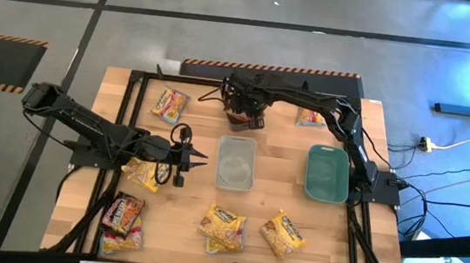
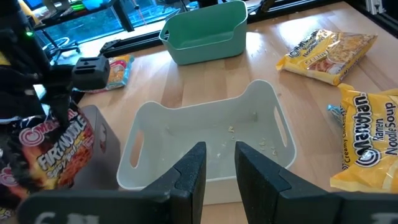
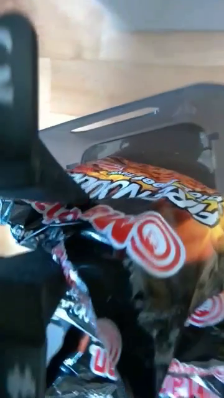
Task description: Sort Maruchan noodles
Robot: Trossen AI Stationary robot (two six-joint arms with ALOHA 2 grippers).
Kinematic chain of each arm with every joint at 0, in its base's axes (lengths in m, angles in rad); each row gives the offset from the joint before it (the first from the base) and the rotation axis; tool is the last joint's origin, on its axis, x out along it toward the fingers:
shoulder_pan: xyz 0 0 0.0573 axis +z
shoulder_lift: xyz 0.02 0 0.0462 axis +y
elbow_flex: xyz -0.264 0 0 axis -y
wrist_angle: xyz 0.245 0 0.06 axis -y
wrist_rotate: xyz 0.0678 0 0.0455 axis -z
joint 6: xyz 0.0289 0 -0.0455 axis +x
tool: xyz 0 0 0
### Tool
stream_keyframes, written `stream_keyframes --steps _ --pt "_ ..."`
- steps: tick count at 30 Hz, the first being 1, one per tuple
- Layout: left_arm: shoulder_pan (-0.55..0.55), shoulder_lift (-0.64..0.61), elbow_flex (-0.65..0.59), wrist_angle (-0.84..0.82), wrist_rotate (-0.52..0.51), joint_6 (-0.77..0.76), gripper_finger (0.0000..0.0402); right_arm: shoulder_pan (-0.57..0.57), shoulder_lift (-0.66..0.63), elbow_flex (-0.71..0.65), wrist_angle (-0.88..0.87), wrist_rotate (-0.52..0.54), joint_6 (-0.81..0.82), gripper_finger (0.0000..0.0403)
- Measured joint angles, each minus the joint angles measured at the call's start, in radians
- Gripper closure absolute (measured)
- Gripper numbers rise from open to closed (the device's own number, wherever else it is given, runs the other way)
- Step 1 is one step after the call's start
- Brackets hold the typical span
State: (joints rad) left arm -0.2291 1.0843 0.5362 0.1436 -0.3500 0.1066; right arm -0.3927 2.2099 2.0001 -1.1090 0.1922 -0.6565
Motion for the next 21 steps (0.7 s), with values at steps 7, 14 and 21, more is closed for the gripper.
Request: stream_keyframes --steps 7,14,21 --pt "0.0 0.0 0.0 0.0 -0.003 0.0 0.0323 0.011 -0.001 0.045 -0.015 0.026 0.01 0.0193" --pt "0.0 0.0 0.0 0.0 -0.006 0.0 0.0323 0.015 -0.003 0.063 0.001 -0.036 0.042 0.0213" --pt "0.0 0.0 0.0 0.0 -0.005 0.0 0.0323 0.012 -0.004 0.049 -0.001 -0.085 0.049 0.0367"
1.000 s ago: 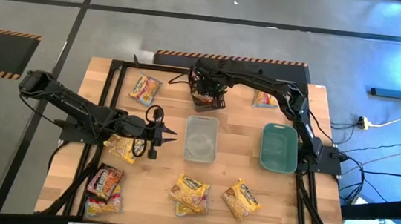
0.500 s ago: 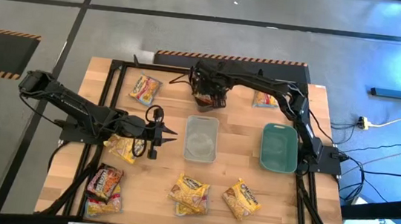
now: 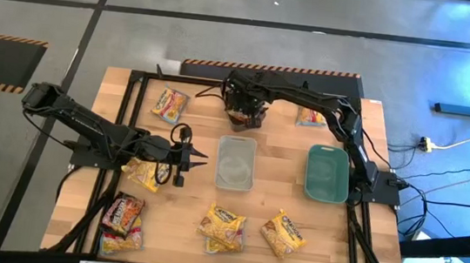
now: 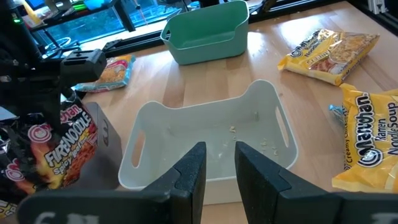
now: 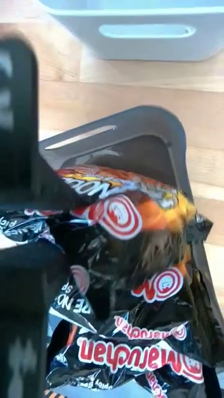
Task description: Sort Maruchan noodles
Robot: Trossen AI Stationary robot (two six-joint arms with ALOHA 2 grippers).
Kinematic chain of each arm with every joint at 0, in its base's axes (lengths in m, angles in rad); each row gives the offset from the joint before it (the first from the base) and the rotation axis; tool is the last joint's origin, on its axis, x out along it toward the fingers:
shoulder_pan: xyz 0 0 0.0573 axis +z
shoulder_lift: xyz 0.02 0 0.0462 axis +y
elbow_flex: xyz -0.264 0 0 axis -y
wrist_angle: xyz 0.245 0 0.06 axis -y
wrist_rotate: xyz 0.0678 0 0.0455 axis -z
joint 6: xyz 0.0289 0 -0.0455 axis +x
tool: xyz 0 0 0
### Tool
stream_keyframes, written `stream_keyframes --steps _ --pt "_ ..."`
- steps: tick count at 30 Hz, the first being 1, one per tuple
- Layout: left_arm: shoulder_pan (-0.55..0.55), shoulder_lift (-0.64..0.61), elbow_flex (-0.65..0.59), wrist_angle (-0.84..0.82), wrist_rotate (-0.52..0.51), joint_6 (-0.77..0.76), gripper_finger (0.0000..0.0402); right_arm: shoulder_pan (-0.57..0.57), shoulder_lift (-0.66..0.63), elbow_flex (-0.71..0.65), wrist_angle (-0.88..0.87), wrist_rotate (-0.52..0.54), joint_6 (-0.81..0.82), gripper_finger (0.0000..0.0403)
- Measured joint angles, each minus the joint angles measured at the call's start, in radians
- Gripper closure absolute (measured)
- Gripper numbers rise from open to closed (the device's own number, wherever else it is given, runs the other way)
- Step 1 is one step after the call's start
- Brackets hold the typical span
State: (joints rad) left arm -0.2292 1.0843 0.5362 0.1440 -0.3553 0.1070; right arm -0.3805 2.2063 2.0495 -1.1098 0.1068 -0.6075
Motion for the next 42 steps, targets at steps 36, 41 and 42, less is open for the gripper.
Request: stream_keyframes --steps 36,41,42 --pt "0.0 0.0 0.0 0.009 0.001 0.0 0.0323 0.012 -0.002 -0.122 0.274 -0.031 -0.024 0.0371" --pt "0.0 0.0 0.0 0.009 0.001 0.0 0.0323 0.013 -0.002 -0.134 0.37 -0.038 0.0 0.0317" --pt "0.0 0.0 0.0 0.008 0.001 0.0 0.0323 0.013 -0.002 -0.134 0.376 -0.031 0.0 0.0301"
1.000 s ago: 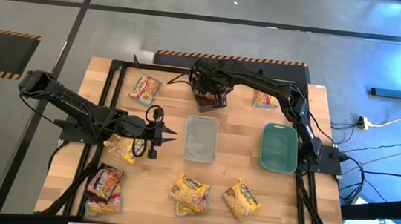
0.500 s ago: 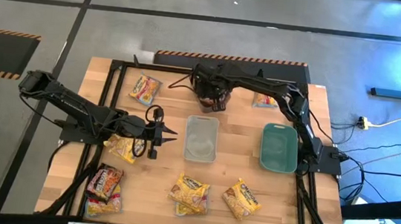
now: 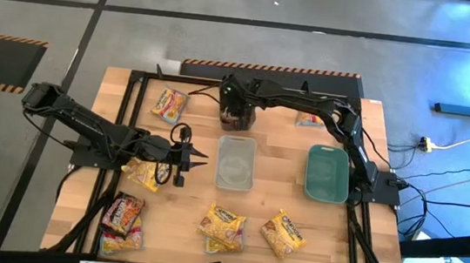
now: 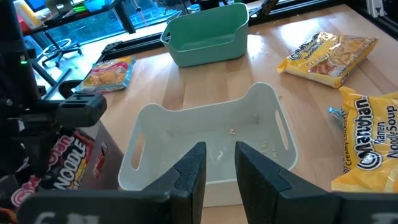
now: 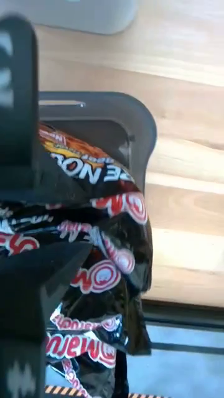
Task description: Sort Maruchan noodles
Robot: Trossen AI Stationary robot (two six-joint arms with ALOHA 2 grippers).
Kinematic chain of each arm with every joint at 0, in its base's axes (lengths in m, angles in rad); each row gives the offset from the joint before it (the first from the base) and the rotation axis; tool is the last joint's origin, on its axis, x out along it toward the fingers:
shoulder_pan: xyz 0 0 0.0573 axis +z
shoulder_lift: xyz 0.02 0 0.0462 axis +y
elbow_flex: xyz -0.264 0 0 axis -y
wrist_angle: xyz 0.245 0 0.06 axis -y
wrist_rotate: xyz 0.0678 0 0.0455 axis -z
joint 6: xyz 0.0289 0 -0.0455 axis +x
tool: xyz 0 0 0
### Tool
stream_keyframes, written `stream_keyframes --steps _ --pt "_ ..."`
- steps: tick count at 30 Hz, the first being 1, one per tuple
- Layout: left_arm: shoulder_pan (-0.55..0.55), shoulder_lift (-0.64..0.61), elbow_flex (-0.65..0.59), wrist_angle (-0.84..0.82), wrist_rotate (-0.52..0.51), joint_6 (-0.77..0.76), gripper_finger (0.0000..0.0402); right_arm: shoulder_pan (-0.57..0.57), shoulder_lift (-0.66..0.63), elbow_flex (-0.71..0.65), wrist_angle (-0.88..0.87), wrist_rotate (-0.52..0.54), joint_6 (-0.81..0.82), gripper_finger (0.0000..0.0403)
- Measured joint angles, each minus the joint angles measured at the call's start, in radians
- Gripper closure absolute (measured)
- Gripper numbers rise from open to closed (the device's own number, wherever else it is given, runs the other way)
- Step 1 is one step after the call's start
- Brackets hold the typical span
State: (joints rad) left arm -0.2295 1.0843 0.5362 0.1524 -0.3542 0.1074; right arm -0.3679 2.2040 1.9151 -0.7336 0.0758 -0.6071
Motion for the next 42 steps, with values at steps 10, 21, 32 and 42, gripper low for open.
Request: stream_keyframes --steps 10,21,32,42 --pt "0.0 0.0 0.0 -0.001 0.0 -0.001 0.0323 0.042 -0.026 0.1 -0.205 0.063 0.035 0.0186" --pt "0.0 0.017 0.001 0.025 0.141 -0.046 0.0323 0.217 -0.244 0.053 -0.65 -0.017 0.38 0.0198" --pt "-0.059 0.119 0.001 0.143 0.139 -0.109 0.0323 0.484 -0.67 -0.568 -0.307 0.065 0.628 0.0231" --pt "-0.277 0.311 0.098 0.174 0.006 -0.262 0.0323 0.752 -0.889 -1.069 0.379 0.079 0.818 0.0237"
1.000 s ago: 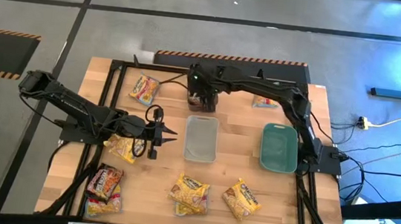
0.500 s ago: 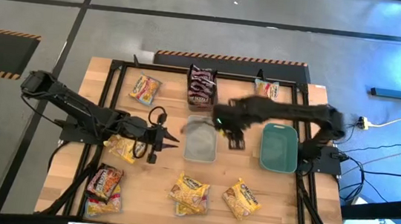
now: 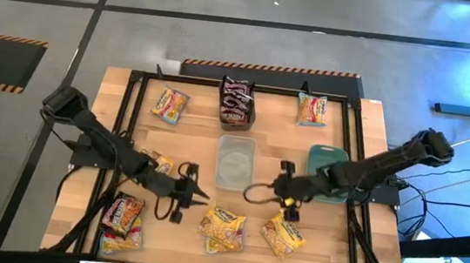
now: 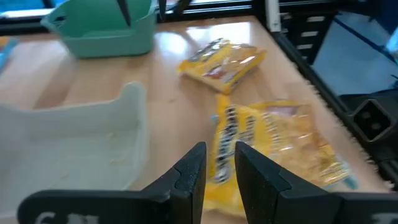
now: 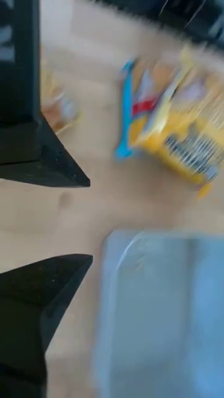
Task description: Sort Maruchan noodles
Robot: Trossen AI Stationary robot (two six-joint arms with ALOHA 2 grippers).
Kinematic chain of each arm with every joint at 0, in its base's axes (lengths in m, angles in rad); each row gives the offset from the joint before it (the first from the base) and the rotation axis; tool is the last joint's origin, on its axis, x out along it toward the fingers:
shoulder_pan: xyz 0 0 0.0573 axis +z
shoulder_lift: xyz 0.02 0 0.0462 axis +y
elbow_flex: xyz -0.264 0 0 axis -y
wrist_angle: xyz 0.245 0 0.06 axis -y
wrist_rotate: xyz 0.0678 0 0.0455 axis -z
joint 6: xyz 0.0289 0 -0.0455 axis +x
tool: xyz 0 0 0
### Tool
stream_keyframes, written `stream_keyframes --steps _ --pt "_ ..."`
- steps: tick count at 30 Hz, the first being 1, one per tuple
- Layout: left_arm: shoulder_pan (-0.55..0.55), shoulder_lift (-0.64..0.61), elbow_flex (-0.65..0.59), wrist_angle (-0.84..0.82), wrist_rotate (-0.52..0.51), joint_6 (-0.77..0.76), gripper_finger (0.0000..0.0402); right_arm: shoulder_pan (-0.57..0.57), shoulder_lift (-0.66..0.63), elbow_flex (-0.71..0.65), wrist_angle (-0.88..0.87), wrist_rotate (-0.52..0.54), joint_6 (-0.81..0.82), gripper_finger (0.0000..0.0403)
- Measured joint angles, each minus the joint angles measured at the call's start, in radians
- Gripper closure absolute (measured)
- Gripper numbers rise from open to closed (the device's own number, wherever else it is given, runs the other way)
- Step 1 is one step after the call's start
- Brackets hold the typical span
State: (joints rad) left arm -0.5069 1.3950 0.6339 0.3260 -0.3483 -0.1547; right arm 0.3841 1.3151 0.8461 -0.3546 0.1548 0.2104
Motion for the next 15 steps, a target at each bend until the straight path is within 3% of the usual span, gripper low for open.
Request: stream_keyframes --steps 6,15 --pt "-0.068 0.074 0.082 0.013 0.0 0.049 0.0323 0.126 0.019 -0.084 0.285 0.045 0.015 0.0237" --pt "-0.067 0.092 0.125 0.128 -0.042 0.004 0.0323 0.174 0.065 -0.086 0.411 0.041 0.018 0.0237"
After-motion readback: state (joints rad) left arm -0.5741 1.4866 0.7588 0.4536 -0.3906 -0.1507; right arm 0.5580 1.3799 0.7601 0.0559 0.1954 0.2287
